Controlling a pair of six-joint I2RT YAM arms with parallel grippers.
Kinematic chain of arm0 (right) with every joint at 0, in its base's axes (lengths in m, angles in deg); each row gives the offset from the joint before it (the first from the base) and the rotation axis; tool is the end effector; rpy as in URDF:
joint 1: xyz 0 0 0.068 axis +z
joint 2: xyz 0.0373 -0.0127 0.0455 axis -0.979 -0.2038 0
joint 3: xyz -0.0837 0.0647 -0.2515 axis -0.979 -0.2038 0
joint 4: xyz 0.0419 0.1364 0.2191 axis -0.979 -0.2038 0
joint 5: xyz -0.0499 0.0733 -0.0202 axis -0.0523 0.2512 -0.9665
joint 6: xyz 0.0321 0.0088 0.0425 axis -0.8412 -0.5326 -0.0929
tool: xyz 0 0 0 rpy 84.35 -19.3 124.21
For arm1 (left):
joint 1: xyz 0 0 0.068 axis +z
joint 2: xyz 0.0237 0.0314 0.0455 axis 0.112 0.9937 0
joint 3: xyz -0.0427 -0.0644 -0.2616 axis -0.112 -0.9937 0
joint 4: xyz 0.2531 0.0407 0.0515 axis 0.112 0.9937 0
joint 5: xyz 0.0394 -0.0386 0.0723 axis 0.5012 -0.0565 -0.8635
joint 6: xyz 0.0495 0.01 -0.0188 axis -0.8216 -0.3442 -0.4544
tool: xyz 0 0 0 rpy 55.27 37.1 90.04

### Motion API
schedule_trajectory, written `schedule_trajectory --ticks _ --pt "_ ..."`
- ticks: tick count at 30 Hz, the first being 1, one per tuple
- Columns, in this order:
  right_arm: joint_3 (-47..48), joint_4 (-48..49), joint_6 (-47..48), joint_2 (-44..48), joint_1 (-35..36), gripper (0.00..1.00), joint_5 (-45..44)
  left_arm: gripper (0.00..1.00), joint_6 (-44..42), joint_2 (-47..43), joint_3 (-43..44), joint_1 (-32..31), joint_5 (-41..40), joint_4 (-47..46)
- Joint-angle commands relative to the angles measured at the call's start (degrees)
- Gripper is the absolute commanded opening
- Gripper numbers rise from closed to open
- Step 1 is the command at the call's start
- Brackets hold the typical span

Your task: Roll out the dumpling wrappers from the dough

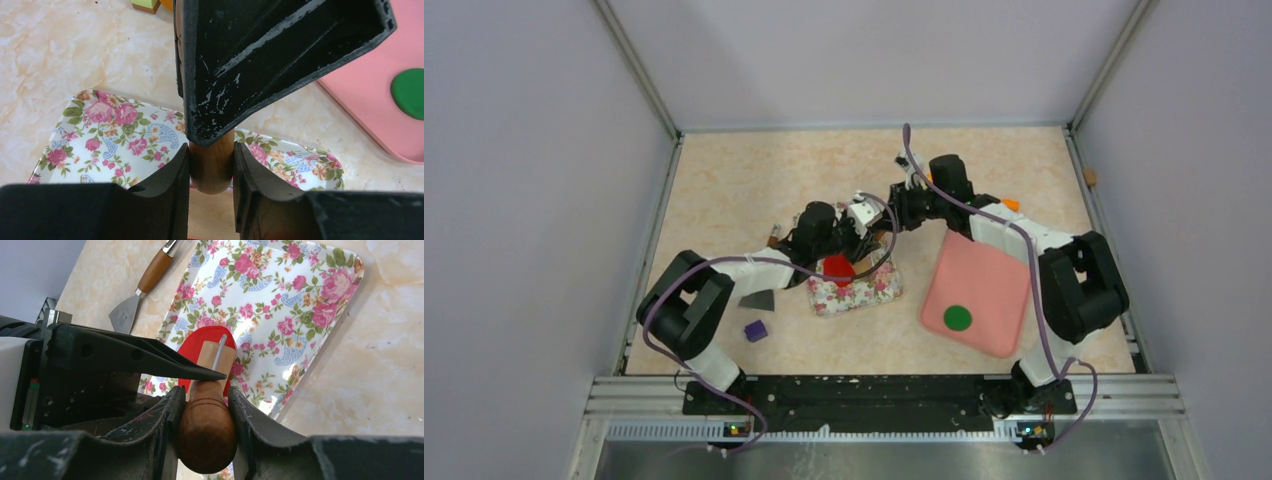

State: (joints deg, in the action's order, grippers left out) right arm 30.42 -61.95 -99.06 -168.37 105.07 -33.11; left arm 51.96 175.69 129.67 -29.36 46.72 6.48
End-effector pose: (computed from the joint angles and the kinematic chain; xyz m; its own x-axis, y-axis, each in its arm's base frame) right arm 0.3228 0.1866 0.2384 -0.6920 -0.1213 -0.7116 -0.6408 0.5572 0.5281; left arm 0.2710 -0.2111 0.1946 -0.1657 0.3123 -0.9354 0.8549 0.5183 0.0216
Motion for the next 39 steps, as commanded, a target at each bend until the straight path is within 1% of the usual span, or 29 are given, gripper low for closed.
schedule_trajectory --ticks 1,13,22,26,29,33,37,39 --pt "-1.2 3.5 -1.4 1.3 1.6 0.00 4.0 0.00 -0.1 -1.1 2.8 1.7 -7.9 0.6" --pt "3.8 5.9 -2.6 -3.1 2.8 0.00 4.3 0.00 -0.4 -3.4 3.2 4.9 -11.3 4.6" --pt "8.3 5.7 -6.2 -2.7 3.5 0.00 4.9 0.00 -0.2 -6.1 5.7 5.5 -11.0 6.5" --pt "9.3 6.1 -6.4 -3.3 4.3 0.00 4.9 0.00 -1.8 -6.6 6.3 5.6 -10.9 7.8" --pt "8.6 7.1 -6.2 -4.7 4.6 0.00 4.3 0.00 -3.0 -5.9 5.0 6.1 -11.5 7.2" --pt "8.1 7.7 -4.1 -7.1 4.9 0.00 3.2 0.00 -2.8 -3.2 2.2 6.7 -11.9 2.9" --pt "9.0 3.5 0.0 -8.8 4.9 0.00 1.9 0.00 -0.4 0.3 2.0 6.7 -10.9 1.7" --pt "9.3 -0.3 2.4 -9.5 4.9 0.00 -0.3 0.00 0.5 1.7 1.6 6.6 -9.3 1.1"
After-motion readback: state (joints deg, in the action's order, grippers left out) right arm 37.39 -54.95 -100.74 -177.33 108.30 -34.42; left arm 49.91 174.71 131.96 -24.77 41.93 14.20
